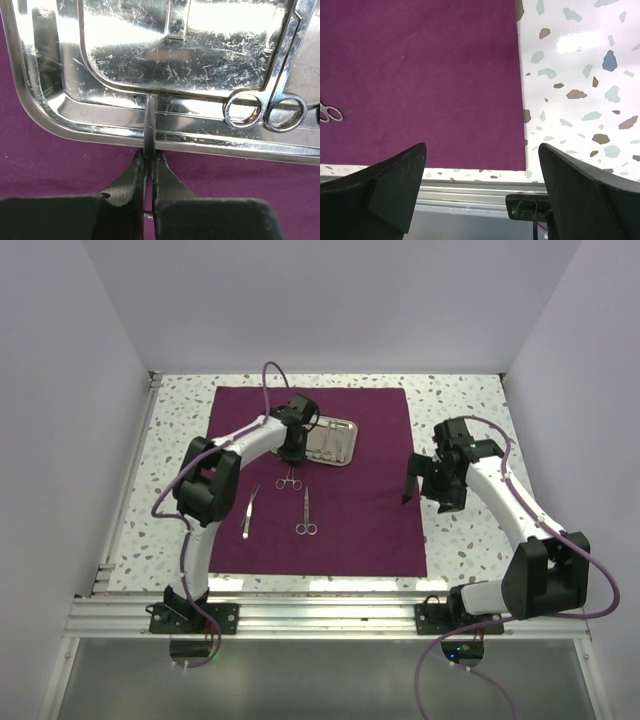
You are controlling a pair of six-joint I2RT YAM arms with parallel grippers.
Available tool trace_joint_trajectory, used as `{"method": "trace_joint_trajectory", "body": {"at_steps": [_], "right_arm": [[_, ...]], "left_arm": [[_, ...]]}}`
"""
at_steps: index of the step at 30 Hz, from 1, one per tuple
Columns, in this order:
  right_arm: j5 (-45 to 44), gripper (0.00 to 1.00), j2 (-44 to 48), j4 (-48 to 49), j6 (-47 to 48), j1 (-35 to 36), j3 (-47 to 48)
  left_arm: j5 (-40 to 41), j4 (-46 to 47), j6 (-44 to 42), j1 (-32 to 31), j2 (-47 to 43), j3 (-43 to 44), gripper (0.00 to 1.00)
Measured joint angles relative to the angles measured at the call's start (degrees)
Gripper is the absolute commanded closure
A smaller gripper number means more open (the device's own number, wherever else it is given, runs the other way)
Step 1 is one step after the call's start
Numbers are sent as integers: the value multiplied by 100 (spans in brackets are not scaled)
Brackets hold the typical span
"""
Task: Open and lay out the surgical kit
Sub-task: Pick up the medical item from the surgical kit.
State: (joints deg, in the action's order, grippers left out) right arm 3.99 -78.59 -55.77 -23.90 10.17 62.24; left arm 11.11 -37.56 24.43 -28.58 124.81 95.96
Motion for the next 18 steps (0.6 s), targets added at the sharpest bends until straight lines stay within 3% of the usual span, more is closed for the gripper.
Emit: {"method": "trace_joint_trajectory", "body": {"at_steps": [10,18], "right_arm": [[2,2,-15,17,0,0,2],[4,2,-15,98,7,-2,0]], "left_arm": [[-35,-442,55,2,105,994,100],[-90,-553,328,-175,-846,74,100]]}}
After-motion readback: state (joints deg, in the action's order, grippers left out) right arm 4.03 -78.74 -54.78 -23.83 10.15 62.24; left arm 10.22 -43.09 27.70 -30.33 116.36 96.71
